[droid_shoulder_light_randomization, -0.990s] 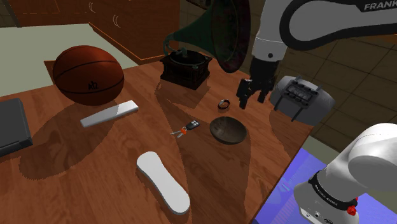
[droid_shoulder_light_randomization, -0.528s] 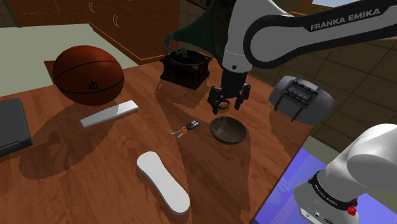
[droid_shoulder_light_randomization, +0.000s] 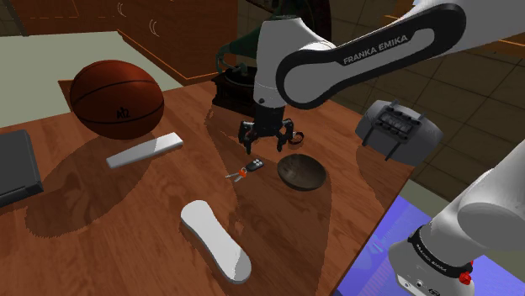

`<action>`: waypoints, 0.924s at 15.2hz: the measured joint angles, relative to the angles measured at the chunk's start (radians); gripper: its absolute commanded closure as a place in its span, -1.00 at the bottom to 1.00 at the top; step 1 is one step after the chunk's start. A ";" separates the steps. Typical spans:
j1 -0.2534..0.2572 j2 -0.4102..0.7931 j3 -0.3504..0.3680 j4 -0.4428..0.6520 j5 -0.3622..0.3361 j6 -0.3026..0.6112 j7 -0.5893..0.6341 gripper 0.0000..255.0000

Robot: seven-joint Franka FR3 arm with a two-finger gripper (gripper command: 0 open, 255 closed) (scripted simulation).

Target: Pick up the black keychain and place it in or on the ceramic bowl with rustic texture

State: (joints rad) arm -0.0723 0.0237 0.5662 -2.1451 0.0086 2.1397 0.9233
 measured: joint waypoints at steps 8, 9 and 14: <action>0.022 0.140 -0.006 0.029 -0.104 0.093 0.119 -1.00; 0.023 0.145 -0.006 0.025 -0.107 0.101 0.122 -1.00; 0.024 0.152 -0.008 0.022 -0.113 0.110 0.125 -1.00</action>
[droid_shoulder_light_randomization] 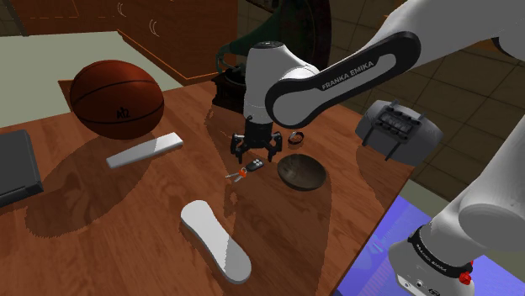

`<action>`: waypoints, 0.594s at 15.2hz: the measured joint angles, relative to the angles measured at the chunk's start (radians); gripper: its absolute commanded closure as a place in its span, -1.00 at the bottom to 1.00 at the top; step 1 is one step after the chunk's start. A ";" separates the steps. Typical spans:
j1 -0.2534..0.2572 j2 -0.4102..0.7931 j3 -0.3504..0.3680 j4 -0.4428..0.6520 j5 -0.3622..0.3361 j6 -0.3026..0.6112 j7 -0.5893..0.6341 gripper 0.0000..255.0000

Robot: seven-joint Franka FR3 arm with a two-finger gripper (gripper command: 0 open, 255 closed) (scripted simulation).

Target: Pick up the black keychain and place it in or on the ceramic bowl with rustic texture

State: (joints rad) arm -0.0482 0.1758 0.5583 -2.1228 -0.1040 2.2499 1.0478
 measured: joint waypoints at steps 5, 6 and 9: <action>0.000 0.000 0.000 0.000 0.000 0.000 0.000 1.00; 0.000 0.000 0.000 0.000 0.000 0.000 0.000 1.00; 0.000 0.000 0.000 0.000 0.000 0.000 0.000 1.00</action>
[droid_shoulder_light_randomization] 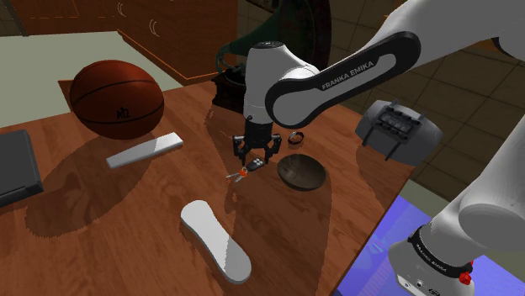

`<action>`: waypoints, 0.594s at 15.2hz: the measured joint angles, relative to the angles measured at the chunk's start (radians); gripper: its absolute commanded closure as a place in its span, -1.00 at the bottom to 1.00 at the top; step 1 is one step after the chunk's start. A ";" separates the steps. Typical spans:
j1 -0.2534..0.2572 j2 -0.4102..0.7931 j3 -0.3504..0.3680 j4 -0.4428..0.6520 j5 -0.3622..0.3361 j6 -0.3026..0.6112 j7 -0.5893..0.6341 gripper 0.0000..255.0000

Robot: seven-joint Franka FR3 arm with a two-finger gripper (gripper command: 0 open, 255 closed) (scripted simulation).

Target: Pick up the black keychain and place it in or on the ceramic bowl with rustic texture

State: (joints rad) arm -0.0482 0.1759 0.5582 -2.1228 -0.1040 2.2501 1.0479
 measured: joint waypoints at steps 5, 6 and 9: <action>0.000 -0.004 0.001 0.003 0.003 -0.006 -0.001 1.00; -0.002 -0.012 0.002 0.004 0.008 -0.014 -0.006 1.00; -0.006 -0.036 0.006 0.020 0.026 -0.050 -0.017 1.00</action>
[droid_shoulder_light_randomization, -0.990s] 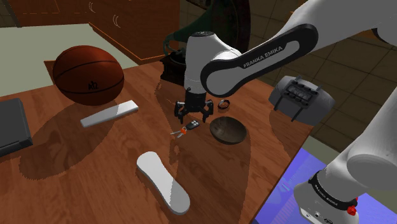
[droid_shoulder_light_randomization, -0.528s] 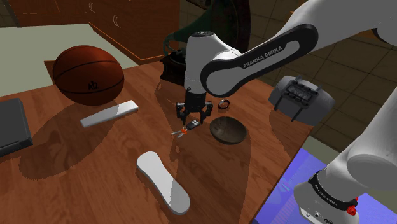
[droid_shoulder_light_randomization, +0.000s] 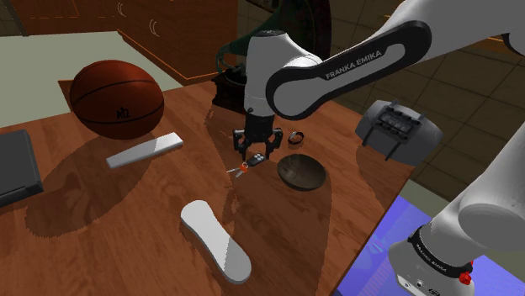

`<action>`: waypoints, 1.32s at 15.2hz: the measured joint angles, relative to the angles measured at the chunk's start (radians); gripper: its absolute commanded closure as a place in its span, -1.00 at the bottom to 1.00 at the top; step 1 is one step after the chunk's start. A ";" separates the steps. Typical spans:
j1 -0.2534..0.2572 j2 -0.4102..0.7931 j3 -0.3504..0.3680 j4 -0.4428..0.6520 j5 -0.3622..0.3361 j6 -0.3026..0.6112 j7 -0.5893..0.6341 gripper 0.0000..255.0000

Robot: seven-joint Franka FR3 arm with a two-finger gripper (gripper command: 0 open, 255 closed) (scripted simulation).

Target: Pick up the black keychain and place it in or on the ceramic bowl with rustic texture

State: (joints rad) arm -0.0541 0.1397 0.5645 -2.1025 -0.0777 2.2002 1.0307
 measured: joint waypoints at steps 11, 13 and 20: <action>-0.010 -0.072 0.006 0.075 0.050 -0.135 -0.034 1.00; -0.011 -0.083 0.005 0.091 0.057 -0.160 -0.040 1.00; -0.019 -0.132 0.001 0.123 0.086 -0.234 -0.064 1.00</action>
State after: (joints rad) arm -0.0733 0.0074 0.5657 -1.9791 0.0080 1.9658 0.9672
